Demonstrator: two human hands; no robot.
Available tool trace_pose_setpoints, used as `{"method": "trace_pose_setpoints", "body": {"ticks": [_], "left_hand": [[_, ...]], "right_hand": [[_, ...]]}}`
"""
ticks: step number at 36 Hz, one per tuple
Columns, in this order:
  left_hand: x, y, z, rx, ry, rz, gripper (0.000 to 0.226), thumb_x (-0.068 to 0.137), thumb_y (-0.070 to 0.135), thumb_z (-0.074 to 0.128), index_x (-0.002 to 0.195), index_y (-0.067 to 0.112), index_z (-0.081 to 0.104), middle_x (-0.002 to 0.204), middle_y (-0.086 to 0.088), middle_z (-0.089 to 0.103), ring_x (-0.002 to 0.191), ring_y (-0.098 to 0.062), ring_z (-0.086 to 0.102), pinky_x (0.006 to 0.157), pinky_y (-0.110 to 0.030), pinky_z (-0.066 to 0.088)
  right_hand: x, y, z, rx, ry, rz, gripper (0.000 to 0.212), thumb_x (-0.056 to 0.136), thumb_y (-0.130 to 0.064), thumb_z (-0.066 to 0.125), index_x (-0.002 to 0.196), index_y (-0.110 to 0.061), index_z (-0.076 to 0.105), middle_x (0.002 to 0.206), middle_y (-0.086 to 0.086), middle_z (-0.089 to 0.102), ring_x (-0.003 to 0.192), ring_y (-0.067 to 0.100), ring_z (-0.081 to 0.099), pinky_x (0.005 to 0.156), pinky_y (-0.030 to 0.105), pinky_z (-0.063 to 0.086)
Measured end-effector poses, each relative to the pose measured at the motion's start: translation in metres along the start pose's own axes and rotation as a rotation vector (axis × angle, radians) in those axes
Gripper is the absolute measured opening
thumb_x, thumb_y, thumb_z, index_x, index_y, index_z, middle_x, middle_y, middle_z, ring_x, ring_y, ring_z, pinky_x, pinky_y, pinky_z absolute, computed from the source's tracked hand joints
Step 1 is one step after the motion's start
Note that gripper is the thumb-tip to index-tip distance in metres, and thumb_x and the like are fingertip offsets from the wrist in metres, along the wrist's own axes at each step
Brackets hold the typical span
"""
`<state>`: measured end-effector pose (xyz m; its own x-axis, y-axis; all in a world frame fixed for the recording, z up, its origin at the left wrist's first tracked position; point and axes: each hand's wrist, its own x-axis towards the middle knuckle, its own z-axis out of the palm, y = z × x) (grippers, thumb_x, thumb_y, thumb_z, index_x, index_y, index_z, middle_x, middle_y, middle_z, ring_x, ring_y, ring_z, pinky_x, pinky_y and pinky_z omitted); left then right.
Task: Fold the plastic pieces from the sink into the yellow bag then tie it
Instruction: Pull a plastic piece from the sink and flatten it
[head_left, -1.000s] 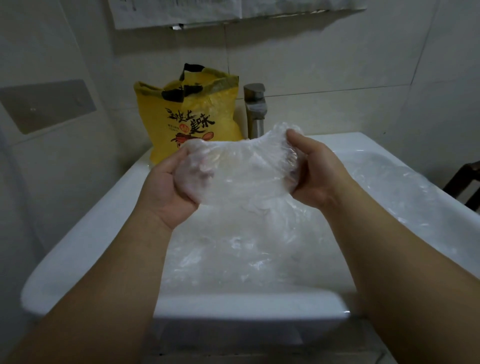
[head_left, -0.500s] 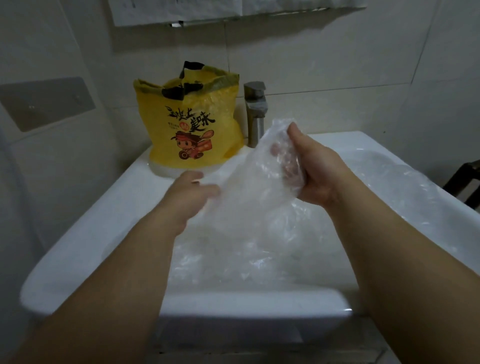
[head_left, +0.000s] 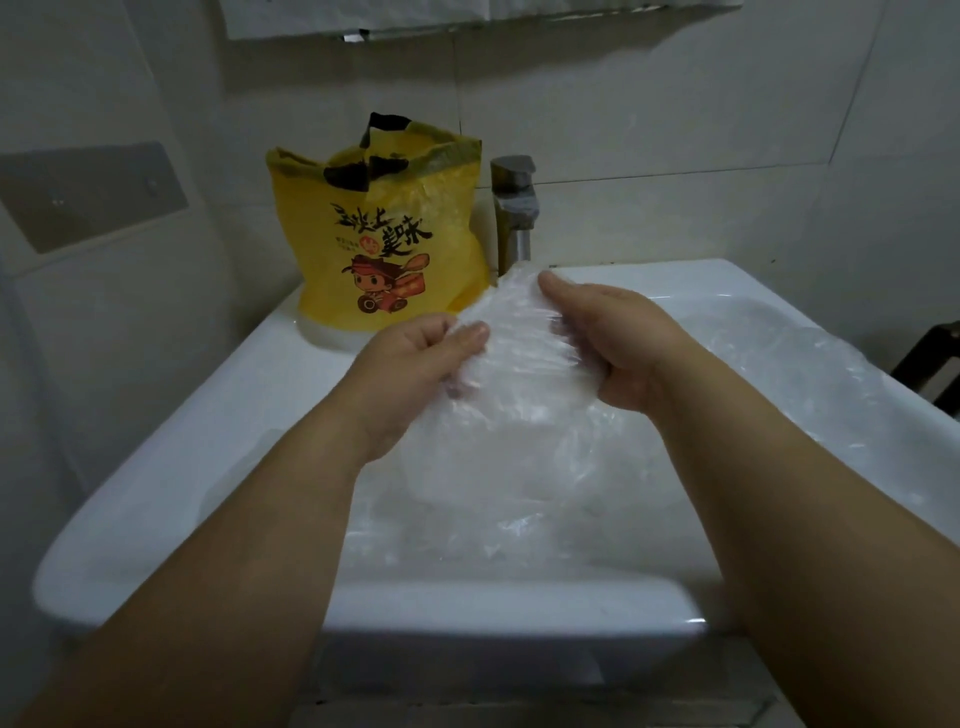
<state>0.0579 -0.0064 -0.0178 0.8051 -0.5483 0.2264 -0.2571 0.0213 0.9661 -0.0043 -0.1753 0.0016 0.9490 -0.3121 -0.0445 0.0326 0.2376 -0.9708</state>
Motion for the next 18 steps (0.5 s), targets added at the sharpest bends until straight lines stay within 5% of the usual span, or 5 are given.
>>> {"method": "trace_pose_setpoints", "body": {"ticks": [3, 6, 12, 15, 18], "left_hand": [[0.006, 0.002, -0.004, -0.148, 0.181, 0.002, 0.023, 0.095, 0.024, 0.058, 0.073, 0.022, 0.063, 0.074, 0.005, 0.061, 0.066, -0.011, 0.057, 0.060, -0.026, 0.048], [0.011, 0.005, -0.010, -0.337, 0.314, -0.015, 0.014, 0.098, 0.024, 0.055, 0.087, 0.017, 0.059, 0.071, 0.007, 0.067, 0.064, -0.008, 0.064, 0.057, -0.023, 0.052], [0.015, 0.003, -0.015, -0.469, 0.367, -0.070, 0.020, 0.098, 0.031, 0.054, 0.107, 0.018, 0.066, 0.110, -0.008, 0.071, 0.105, -0.029, 0.067, 0.088, -0.045, 0.056], [0.017, -0.001, -0.016, -0.467, 0.394, -0.054, 0.016, 0.100, 0.031, 0.051, 0.102, 0.022, 0.064, 0.110, -0.005, 0.070, 0.108, -0.028, 0.065, 0.092, -0.045, 0.054], [0.019, -0.003, -0.019, -0.520, 0.430, -0.059, 0.017, 0.101, 0.030, 0.048, 0.098, 0.022, 0.062, 0.098, 0.002, 0.071, 0.088, -0.014, 0.069, 0.081, -0.033, 0.057]], "right_hand": [[0.002, -0.001, -0.005, -0.056, 0.281, -0.008, 0.022, 0.086, -0.030, 0.071, 0.094, -0.011, 0.064, 0.091, 0.003, 0.067, 0.075, 0.015, 0.062, 0.059, 0.025, 0.050], [0.007, 0.000, -0.011, 0.010, 0.507, -0.044, 0.026, 0.087, -0.036, 0.069, 0.100, -0.017, 0.059, 0.098, 0.001, 0.063, 0.083, 0.016, 0.058, 0.065, 0.026, 0.048], [-0.001, 0.007, 0.002, 0.098, -0.142, 0.273, 0.092, 0.066, -0.067, 0.065, 0.138, -0.014, 0.045, 0.129, 0.016, 0.057, 0.110, 0.037, 0.059, 0.081, 0.046, 0.055], [-0.005, 0.007, 0.009, 0.086, -0.233, 0.197, 0.042, 0.078, -0.042, 0.067, 0.105, -0.011, 0.062, 0.085, 0.005, 0.067, 0.077, 0.018, 0.065, 0.073, 0.035, 0.057], [0.001, 0.005, 0.009, 0.358, -0.029, 0.153, 0.012, 0.094, -0.016, 0.058, 0.086, -0.007, 0.060, 0.067, 0.004, 0.058, 0.059, 0.014, 0.055, 0.059, 0.026, 0.056]]}}
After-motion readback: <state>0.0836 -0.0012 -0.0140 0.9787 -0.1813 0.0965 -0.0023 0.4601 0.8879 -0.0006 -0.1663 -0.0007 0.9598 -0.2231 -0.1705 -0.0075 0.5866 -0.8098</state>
